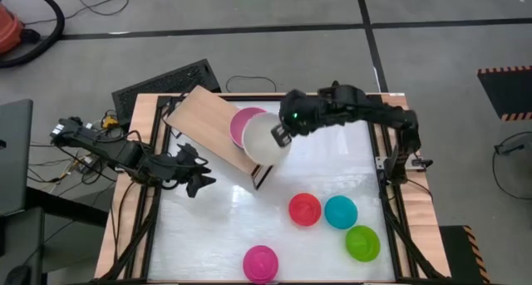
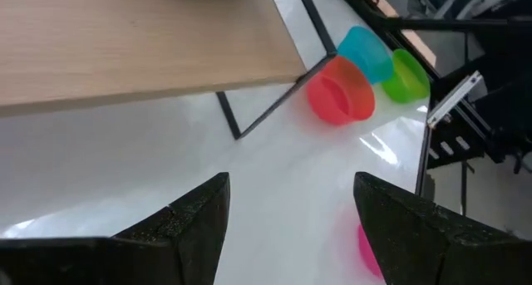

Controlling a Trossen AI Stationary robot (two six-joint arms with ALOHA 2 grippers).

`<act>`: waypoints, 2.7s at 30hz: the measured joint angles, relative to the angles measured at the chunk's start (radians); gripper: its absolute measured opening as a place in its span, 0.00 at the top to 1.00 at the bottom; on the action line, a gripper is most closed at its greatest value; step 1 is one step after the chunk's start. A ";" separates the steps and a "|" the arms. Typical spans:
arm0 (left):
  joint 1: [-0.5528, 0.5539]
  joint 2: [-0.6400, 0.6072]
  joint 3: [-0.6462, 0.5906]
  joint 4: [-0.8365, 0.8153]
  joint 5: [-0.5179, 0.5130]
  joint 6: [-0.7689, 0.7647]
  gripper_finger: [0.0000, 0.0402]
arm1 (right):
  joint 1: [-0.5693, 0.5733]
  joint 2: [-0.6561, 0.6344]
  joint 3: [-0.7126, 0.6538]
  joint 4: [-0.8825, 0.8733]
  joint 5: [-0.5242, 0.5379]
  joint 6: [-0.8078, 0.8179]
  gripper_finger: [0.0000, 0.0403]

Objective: Place and stack bowls onto a shelf
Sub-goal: Stack the white bowl on top of the pink bowl on the shelf, then adjust the stacked bowls on the shelf

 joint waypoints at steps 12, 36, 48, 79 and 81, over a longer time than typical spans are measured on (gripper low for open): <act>0.001 0.000 0.000 -0.015 -0.040 -0.043 0.40 | -0.132 0.073 -0.002 0.151 -0.028 -0.122 0.93; 0.001 0.000 0.000 -0.011 -0.075 -0.065 0.40 | -0.173 0.106 0.101 0.187 0.000 -0.208 0.60; 0.001 0.000 0.000 -0.022 -0.116 -0.062 0.40 | -0.182 0.120 0.077 0.328 -0.111 -0.377 0.93; 0.001 0.000 0.000 -0.065 -0.132 -0.068 0.40 | -0.037 0.094 0.060 -0.163 0.060 -0.211 0.93; 0.001 0.000 0.000 -0.064 -0.132 -0.069 0.40 | -0.019 0.098 0.029 -0.128 0.050 -0.219 0.92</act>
